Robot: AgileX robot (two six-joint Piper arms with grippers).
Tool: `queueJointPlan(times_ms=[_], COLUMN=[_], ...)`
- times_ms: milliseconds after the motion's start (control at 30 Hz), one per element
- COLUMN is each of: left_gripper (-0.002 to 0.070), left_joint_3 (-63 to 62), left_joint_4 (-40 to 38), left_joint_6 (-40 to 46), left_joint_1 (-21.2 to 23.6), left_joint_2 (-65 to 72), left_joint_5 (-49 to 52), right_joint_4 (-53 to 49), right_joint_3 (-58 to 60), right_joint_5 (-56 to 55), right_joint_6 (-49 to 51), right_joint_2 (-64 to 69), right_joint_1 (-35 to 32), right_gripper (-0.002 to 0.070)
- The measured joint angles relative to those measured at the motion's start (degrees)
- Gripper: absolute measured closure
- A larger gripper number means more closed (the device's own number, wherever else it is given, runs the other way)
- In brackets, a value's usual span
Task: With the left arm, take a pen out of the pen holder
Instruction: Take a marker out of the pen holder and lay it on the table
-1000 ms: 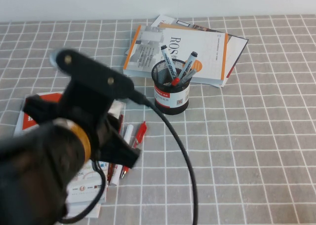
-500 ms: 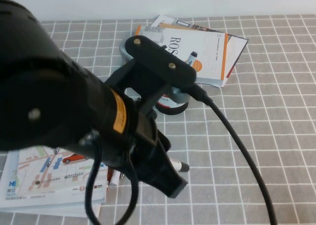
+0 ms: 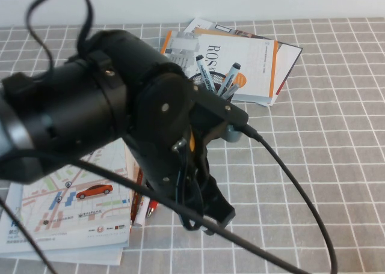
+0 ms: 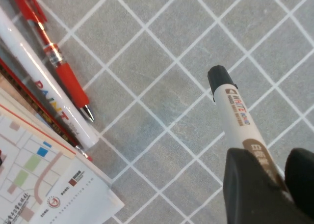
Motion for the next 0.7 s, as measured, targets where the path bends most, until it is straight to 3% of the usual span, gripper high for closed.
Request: queueJointPlan(times_ms=[700], left_gripper=[0.0551], left_joint_3=[0.0], left_joint_4=[1.2], left_joint_6=[3.2], left_joint_1=[5.6], left_joint_2=[0.8], left_joint_5=[-0.1], right_joint_4=[0.0], right_joint_3=[0.0], right_joint_5=[0.0], right_joint_6=[0.0], right_joint_2=[0.0], right_joint_1=[0.0], right_gripper=[0.0689])
